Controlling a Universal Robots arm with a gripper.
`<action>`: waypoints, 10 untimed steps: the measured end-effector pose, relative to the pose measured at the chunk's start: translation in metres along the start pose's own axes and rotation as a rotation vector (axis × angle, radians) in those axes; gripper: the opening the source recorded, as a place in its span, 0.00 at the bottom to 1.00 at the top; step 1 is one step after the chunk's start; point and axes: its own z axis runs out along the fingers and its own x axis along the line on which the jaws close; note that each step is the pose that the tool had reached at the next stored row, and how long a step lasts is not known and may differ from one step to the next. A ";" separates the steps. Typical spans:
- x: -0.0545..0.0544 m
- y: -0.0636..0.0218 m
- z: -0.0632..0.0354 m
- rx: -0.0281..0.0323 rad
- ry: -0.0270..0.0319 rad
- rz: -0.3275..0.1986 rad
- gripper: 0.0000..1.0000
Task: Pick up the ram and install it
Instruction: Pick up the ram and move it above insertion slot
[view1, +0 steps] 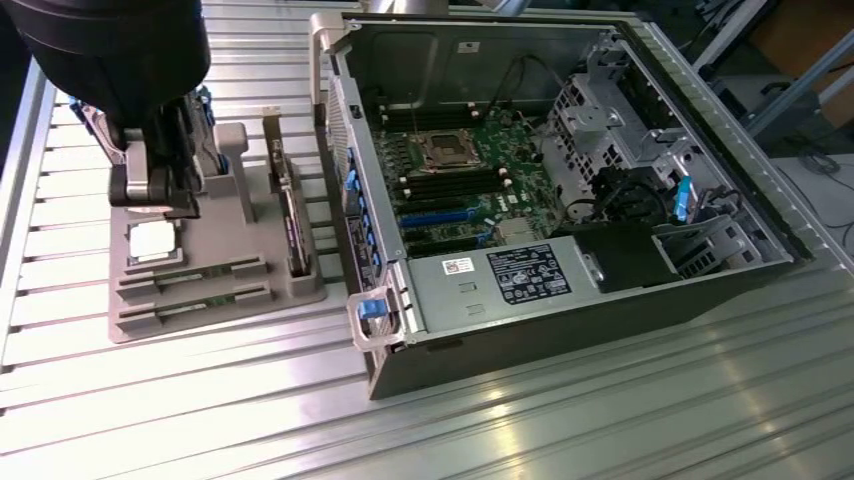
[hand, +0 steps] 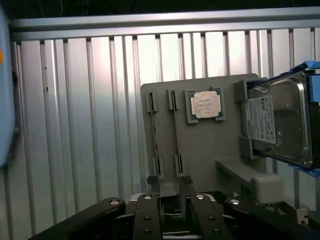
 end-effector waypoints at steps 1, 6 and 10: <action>0.000 0.0012 0.0040 -0.0001 0.0001 0.000 0.30; 0.001 0.0006 0.0205 -0.0003 0.0005 -0.011 0.30; 0.001 0.0001 0.0318 -0.0033 0.0044 -0.091 0.30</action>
